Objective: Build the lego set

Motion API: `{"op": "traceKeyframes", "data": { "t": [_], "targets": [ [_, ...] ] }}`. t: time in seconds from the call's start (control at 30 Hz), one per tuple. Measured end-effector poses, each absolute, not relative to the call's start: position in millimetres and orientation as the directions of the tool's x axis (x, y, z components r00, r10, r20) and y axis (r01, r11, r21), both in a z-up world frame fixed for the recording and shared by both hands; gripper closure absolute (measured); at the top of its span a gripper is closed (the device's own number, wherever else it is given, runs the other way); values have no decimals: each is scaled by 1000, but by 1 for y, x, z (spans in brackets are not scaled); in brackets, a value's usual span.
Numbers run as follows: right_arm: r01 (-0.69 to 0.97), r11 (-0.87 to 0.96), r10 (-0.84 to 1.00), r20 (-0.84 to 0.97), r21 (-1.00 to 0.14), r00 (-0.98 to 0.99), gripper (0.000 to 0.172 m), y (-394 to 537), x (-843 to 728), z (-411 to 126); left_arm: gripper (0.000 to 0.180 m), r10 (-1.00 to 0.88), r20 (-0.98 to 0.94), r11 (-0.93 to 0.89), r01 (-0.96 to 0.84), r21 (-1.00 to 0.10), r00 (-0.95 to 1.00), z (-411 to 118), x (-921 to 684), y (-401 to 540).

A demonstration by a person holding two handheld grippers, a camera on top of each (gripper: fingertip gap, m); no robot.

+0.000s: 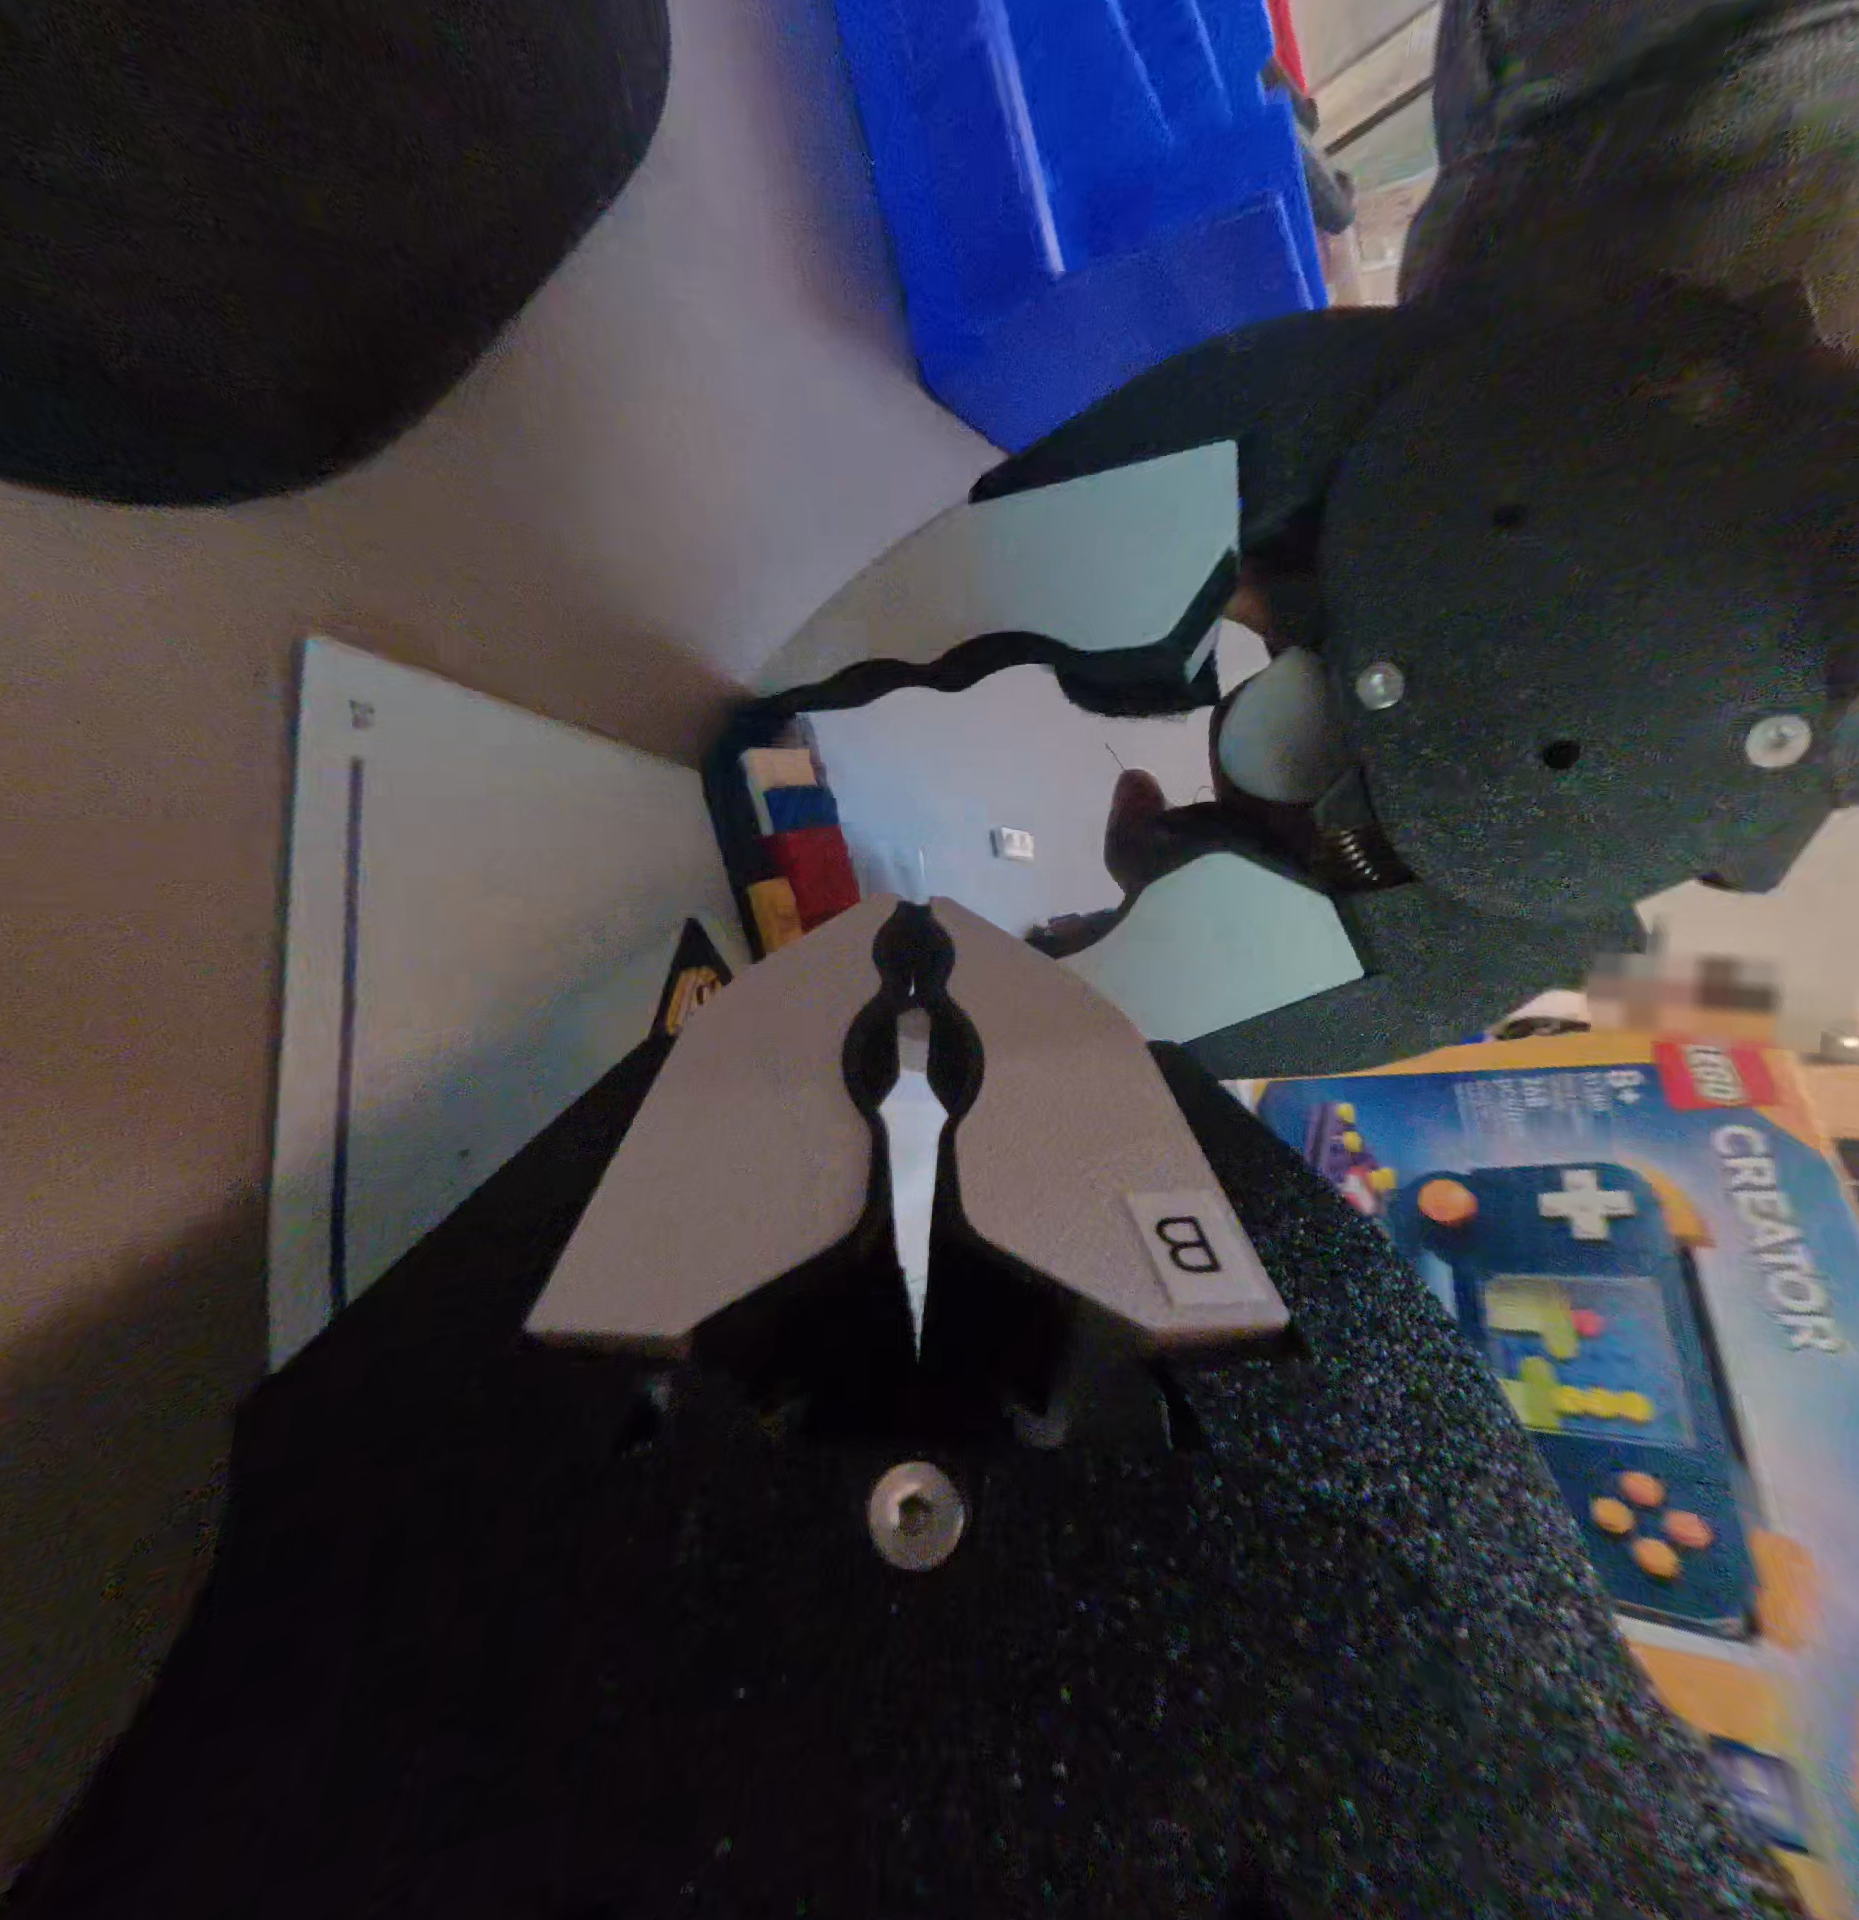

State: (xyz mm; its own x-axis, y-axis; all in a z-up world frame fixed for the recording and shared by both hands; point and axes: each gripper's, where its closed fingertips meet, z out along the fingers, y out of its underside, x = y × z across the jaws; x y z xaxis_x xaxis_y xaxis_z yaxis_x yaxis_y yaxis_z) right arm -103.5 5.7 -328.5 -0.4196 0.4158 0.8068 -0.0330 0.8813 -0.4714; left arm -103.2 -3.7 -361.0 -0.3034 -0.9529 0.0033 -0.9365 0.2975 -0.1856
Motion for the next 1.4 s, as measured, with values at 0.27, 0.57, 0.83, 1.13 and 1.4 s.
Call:
{"op": "traceKeyframes", "data": {
  "t": [0.27,0.57,0.83,1.13,1.4],
  "targets": [
    [-27,774,473,605,-633,-641,162,-4,-87,-340,115,-949,3,310,-930,-198,-317,-361,-104,-4],
    [-23,821,425,637,-570,-643,164,-3,-94,-349,115,-950,3,304,-927,-220,-312,-362,-103,-4],
    [-25,850,448,747,-526,-491,171,6,-107,-333,115,-965,3,253,-939,-234,-261,-362,-100,-3],
    [-14,789,462,610,-614,-644,161,0,-92,-345,115,-965,2,254,-937,-239,-262,-362,-101,-3],
    [-10,820,431,631,-572,-645,161,0,-95,-348,115,-959,2,275,-933,-232,-283,-361,-101,-3]
  ]
}}
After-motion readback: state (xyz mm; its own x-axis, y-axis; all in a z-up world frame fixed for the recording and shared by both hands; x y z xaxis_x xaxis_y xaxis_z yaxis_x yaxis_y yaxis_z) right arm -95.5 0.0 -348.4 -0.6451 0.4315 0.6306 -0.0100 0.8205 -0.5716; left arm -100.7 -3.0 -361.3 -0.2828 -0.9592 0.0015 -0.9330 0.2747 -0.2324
